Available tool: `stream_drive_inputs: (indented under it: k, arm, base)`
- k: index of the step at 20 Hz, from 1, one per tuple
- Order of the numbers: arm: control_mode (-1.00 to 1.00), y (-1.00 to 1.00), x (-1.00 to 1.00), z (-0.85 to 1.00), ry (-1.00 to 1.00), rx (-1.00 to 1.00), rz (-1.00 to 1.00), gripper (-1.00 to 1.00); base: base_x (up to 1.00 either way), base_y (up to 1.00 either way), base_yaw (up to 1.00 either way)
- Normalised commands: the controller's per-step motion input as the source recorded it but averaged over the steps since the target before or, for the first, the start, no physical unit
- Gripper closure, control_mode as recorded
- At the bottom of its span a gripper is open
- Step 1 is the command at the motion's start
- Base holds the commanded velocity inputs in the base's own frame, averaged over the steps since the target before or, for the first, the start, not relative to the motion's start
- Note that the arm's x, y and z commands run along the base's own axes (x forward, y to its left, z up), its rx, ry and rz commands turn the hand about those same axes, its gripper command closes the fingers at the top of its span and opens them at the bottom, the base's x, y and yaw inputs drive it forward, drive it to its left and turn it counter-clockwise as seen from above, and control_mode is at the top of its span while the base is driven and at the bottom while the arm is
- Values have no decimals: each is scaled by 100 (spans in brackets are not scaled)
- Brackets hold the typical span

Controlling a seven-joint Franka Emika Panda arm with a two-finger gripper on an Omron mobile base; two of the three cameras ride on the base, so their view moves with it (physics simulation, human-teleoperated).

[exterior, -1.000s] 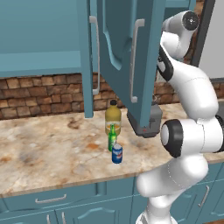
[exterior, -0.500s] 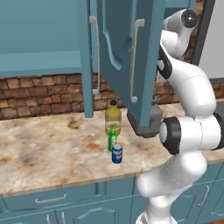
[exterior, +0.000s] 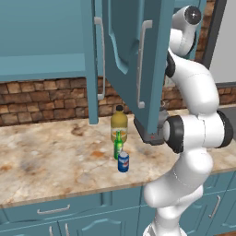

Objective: Sort all alcoholic drinks to one cabinet, and non-alcoholic drinks to the other.

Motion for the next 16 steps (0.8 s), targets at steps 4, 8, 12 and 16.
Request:
stream_drive_inputs:
  k: [4,8,12,16]
  arm:
    - [-100,-5,18,-22,0,0,0,-100]
    - [-100,-6,24,-15,0,0,0,-100]
    - [-100,-4,14,-13,0,0,0,-100]
    - [-100,-2,9,-13,-1,0,0,-100]
  base:
    - [0,0,0]
    - [0,0,0]
    - [0,0,0]
    - [0,0,0]
